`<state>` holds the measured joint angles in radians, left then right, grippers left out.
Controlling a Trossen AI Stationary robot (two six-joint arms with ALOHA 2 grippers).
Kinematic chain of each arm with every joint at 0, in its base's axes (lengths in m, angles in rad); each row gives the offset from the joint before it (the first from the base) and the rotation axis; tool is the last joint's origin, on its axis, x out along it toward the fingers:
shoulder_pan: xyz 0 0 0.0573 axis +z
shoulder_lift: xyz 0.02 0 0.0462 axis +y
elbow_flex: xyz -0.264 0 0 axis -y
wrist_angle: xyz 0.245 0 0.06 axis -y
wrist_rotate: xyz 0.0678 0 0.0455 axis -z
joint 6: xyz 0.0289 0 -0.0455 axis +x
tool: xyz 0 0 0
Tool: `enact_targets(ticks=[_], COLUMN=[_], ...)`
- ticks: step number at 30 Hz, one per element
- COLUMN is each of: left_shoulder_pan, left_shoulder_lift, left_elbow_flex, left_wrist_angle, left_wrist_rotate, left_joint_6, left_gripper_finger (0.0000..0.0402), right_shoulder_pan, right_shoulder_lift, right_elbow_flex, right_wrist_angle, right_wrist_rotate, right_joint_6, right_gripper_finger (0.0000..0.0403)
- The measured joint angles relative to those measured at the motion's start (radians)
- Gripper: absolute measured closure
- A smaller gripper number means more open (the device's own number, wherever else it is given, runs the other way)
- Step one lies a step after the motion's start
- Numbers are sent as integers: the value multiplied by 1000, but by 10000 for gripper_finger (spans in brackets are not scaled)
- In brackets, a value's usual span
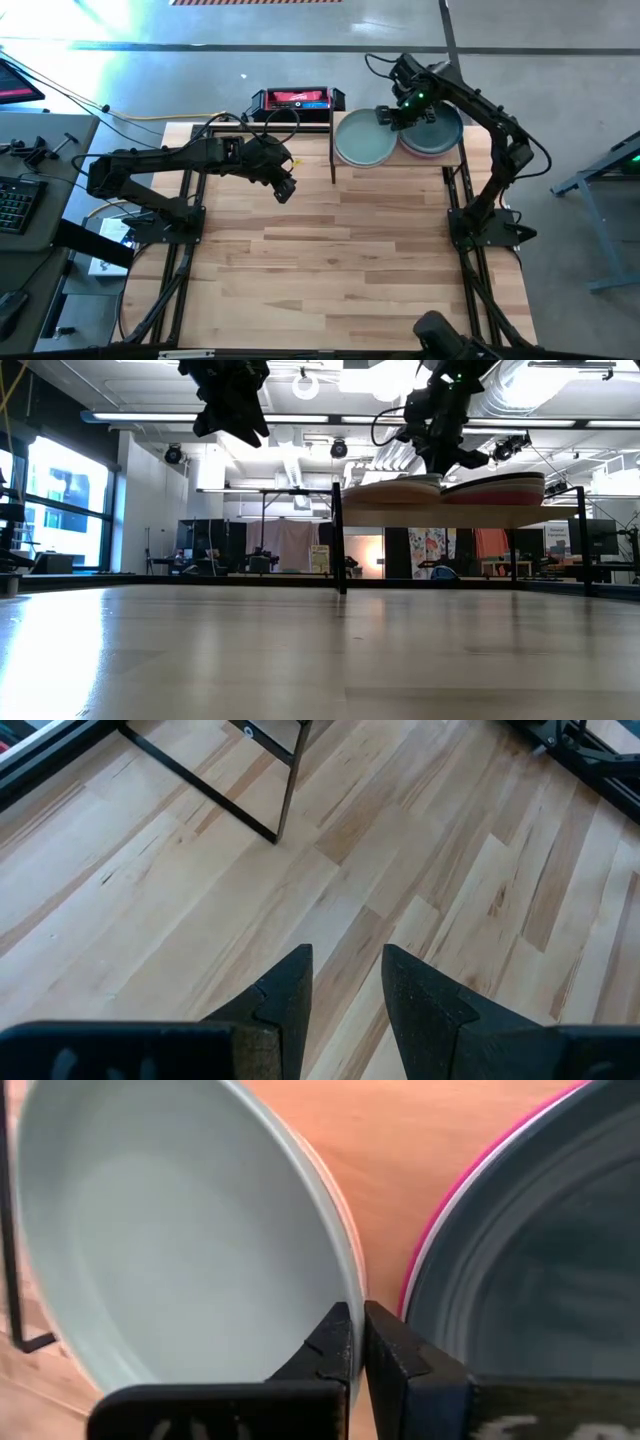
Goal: Place and stack plates onto a shelf
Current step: Stack the light blue plate on top of the gray plate on the shelf
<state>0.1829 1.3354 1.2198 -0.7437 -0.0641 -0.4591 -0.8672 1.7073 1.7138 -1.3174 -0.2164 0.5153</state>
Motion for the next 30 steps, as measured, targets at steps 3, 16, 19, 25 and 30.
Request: enact_targets(ticks=[3,16,19,25,30], left_shoulder_pan=[0,0,0,0,0], left_shoulder_lift=[0,0,0,0,0], left_elbow_flex=[0,0,0,0,0], left_wrist_angle=[-2,-15,-15,-16,-21], left_wrist_rotate=[0,0,0,0,0], left_joint_6=[0,0,0,0,0], left_gripper_finger=[289,289,289,289,289], right_shoulder_pan=[-18,-11,4,32,36], right_shoulder_lift=[0,-1,-1,12,23], right_elbow_flex=[29,90,90,90,90], right_wrist_angle=[-2,-70,-71,-64,-68], right_wrist_rotate=[-8,-38,-38,-38,-11], right_joint_6=[-2,-10,1,4,11], right_gripper_finger=[403,403,403,403,403])
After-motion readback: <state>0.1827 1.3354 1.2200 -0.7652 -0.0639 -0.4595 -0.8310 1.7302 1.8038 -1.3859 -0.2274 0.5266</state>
